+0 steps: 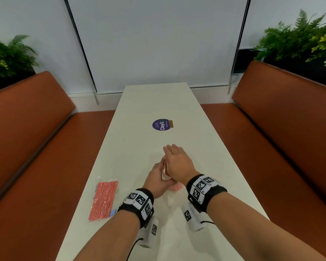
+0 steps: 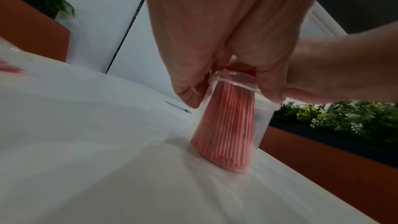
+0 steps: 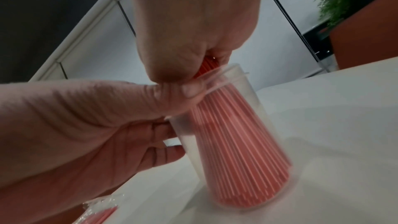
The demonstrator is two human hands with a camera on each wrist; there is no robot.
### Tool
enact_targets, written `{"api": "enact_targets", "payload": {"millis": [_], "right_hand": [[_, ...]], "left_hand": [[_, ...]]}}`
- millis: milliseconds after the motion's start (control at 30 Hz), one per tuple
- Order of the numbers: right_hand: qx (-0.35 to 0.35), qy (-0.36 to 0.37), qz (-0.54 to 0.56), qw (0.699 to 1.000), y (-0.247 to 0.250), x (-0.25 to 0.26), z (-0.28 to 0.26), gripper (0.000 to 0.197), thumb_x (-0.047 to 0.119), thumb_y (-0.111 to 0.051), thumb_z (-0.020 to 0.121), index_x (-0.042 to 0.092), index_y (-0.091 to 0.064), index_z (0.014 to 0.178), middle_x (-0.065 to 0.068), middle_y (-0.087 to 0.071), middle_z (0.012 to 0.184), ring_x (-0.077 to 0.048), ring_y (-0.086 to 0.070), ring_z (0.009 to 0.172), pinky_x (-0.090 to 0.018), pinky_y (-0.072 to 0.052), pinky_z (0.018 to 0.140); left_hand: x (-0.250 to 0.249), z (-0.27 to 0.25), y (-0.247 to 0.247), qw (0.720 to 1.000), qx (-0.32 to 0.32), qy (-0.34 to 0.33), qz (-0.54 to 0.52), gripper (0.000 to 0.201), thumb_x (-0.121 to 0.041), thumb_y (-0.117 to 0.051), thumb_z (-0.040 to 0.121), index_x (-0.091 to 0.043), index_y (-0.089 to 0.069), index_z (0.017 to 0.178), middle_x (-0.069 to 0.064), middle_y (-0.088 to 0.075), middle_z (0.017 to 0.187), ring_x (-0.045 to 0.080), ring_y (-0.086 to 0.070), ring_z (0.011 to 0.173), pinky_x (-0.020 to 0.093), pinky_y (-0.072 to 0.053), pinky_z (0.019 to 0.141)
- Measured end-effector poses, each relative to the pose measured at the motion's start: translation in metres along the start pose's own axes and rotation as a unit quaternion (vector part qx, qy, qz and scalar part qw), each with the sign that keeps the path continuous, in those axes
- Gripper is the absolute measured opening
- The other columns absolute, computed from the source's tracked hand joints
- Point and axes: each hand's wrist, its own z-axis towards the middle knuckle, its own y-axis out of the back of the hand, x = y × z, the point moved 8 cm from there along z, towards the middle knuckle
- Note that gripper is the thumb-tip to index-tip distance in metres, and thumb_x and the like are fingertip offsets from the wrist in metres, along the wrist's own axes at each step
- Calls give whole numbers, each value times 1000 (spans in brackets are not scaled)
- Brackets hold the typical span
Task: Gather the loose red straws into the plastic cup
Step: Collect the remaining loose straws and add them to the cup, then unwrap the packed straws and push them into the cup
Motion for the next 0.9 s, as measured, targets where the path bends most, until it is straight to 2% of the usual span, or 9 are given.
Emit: {"api": "enact_targets", "payload": {"millis": [133,333,467,567,633,700,767,833,900], "right_hand": [[5,-28,-22,999,7,-2,-3,53,23,-30,100,2,-18,148,-19,-18,157,-34,-14,147,-44,-11,120],[61,-25,-33,997,0,-5,-2,53,28,-28,101,0,-23,145,-17,-26,154,-32,-21,143,-42,-15,119],[92,-15,-41,995,1,-5,-5,53,30,-27,101,1,-23,145,-16,-28,153,-32,-21,143,-42,-15,118],[65,-28,-20,997,16,1,-5,55,31,-27,101,1,-21,146,-17,-23,156,-32,-14,146,-44,-9,119],[36,-13,-7,999,27,14,-4,55,30,-31,101,-2,-24,145,-20,-24,155,-35,-14,146,-47,-10,120],[-5,31,-1,999,38,37,-3,50,22,-41,98,-6,-36,139,-27,-33,149,-41,-23,143,-51,-21,118],[-17,62,14,998,43,60,-3,48,8,-47,92,-8,-38,137,-28,-35,147,-42,-25,141,-46,-26,116],[2,77,45,996,38,85,-3,54,-5,-45,84,-7,-37,137,-26,-36,146,-39,-28,138,-40,-29,113],[57,88,51,993,26,111,-8,52,-9,-45,80,-7,-41,132,-25,-46,134,-37,-38,125,-37,-34,106]], "left_hand": [[-4,0,-1,1000,10,4,11,90,-33,-72,70,-30,-26,147,1,-48,130,16,-51,118,39,-47,101],[-7,0,-1,998,24,9,49,83,-26,-71,77,-26,-26,146,5,-47,131,14,-50,109,24,-43,89],[-11,-3,-1,997,18,20,76,77,-23,-69,80,-21,-27,145,9,-48,128,15,-48,102,23,-41,89],[-17,-5,2,995,10,11,97,82,-23,-70,79,-20,-24,147,9,-49,128,18,-51,111,22,-39,90],[-17,-6,9,993,3,14,116,85,-23,-72,77,-17,-25,147,11,-48,130,23,-51,119,24,-40,92],[-8,-8,20,987,3,48,154,89,-27,-72,78,-14,-20,150,12,-45,136,26,-48,126,29,-42,100],[5,-14,37,972,2,100,211,85,-34,-67,82,-13,-20,150,12,-41,143,28,-43,131,36,-40,107],[17,-24,65,948,-32,157,276,70,-36,-58,88,-9,-28,145,16,-42,143,33,-42,131,41,-40,107],[27,-40,100,906,-72,230,346,51,-29,-48,93,-6,-38,138,17,-44,140,36,-42,129,42,-38,105]]}}
